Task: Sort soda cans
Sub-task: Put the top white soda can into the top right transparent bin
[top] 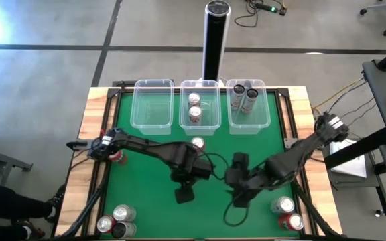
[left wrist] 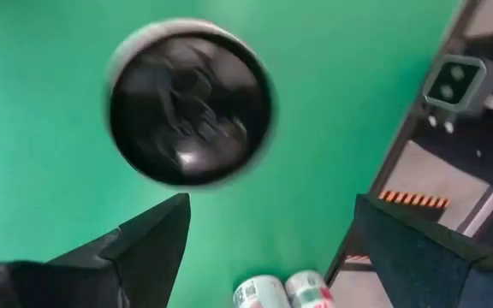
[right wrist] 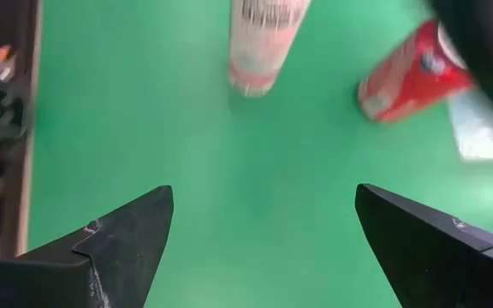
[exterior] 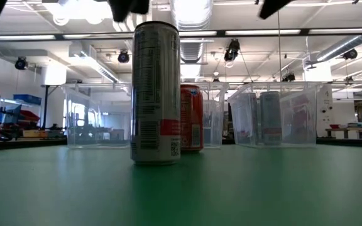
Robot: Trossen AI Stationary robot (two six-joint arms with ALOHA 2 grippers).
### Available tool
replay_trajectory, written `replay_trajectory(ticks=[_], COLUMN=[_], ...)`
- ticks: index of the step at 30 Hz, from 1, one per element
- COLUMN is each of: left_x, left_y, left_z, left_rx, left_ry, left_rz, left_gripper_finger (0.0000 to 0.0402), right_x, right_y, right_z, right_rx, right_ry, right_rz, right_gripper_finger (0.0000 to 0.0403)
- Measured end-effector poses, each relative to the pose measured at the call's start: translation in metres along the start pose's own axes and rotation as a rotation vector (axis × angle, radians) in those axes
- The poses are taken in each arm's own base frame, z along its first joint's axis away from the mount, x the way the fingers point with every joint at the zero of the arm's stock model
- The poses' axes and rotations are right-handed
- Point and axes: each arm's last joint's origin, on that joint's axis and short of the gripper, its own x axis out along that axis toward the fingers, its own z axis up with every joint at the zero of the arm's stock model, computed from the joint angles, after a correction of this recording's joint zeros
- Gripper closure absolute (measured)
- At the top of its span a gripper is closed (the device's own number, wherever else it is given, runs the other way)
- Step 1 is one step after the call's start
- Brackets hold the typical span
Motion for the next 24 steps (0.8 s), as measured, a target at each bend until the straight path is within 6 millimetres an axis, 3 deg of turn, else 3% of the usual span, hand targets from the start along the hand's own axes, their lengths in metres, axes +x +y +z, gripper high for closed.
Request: replay_trajectory(ticks=[8,14,18,24], left_x=[-0.035,-0.046,-0.048,-0.043], left_y=[-0.020,-0.019,-0.020,-0.017], left_z=[-0.055,-0.101,-0.120,-0.131], left_rx=[0.078,0.110,0.177,0.152], left_ry=[-0.166,-0.269,-0.408,-0.619], left_rz=[0.131,0.198,0.112,-0.057], left_gripper_finger=[0.0091,0.0091,0.0091,0.0091], right_x=[0.048,0.054,0.058,0.078], right_y=[0.015,0.003,-0.006,-0.010], right_z=[0.031,0.068,0.084,0.093], right_rx=[0.074,0.130,0.154,0.144], right_ry=[-0.129,-0.187,-0.209,-0.181], right_rz=[-0.104,-0.100,-0.094,-0.029], right_gripper_finger=[0.0041,0.0041,0.0041,0.0041])
